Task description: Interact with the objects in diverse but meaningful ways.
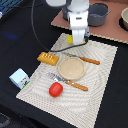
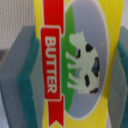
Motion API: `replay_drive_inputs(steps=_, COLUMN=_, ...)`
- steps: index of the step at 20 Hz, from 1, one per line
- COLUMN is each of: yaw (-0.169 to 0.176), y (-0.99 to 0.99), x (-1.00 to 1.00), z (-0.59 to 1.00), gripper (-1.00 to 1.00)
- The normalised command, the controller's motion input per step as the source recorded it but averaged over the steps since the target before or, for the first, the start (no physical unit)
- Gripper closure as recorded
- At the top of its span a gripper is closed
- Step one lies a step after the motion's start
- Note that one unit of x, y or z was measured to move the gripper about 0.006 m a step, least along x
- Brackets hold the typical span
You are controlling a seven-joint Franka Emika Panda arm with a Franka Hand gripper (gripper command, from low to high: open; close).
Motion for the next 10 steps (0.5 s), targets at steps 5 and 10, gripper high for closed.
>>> replay_drive_inputs(steps=5, yaw=0.0, y=0.0, x=-1.0, z=0.08, gripper=1.0)
replay_drive_inputs(steps=10, yaw=0.0, y=-0.12, x=-0.94, z=-0.12, gripper=1.0)
